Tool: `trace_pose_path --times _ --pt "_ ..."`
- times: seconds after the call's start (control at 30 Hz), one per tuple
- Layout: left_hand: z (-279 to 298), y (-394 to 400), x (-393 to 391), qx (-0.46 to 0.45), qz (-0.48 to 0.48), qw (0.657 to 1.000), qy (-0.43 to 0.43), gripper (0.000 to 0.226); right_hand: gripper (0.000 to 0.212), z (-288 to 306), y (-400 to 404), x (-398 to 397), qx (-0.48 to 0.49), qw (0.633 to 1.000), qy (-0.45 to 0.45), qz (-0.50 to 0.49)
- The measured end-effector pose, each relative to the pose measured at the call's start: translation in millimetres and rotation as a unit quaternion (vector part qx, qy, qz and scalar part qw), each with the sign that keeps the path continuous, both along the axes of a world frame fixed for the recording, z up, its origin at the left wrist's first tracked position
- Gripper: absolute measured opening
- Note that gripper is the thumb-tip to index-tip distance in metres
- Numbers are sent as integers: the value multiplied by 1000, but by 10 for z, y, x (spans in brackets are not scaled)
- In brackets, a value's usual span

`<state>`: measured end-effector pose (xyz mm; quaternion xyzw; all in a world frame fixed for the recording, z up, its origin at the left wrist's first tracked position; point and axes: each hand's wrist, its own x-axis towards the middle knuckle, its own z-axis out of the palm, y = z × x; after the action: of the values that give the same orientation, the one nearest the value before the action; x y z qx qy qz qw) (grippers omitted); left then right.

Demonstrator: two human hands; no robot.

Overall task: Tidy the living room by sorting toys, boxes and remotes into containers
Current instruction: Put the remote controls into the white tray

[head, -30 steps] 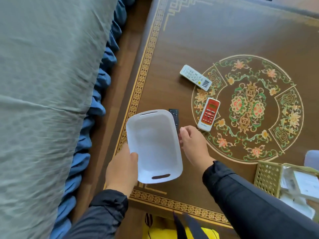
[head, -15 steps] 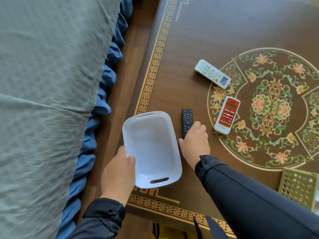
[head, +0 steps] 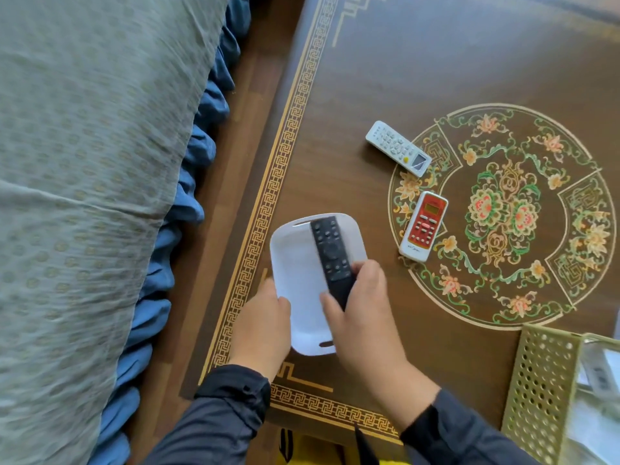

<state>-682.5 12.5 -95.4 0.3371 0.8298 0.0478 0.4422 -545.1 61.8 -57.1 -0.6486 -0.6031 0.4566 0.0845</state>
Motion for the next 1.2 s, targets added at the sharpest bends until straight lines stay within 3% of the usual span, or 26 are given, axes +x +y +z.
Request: trace_pose_path --times 0.1,0.33,0.47,0.6,0.77,0.9,1.03,1.2 --pt "36 81 155 18 3 999 -34 14 44 -114 -102 -72 -9 998 -53 34" --pt "116 168 325 51 -3 996 -73 11 43 -483 -37 -115 -9 994 -110 2" --pt "81 168 359 52 -1 996 -78 12 45 -546 -7 -25 14 986 -152 65" --pt "-14 180 343 38 -2 998 -58 12 42 -436 41 88 20 990 -107 92" --pt "-68 281 383 36 13 997 -68 16 24 -289 349 327 141 984 -68 88" --pt "-116 383 404 23 21 998 -58 17 13 -372 770 558 201 968 -148 18" --pt "-170 481 424 17 19 998 -52 18 33 -640 1097 792 107 951 -276 -87" --pt "-257 559 475 8 15 999 -39 16 68 -937 1272 903 2 943 -314 -109"
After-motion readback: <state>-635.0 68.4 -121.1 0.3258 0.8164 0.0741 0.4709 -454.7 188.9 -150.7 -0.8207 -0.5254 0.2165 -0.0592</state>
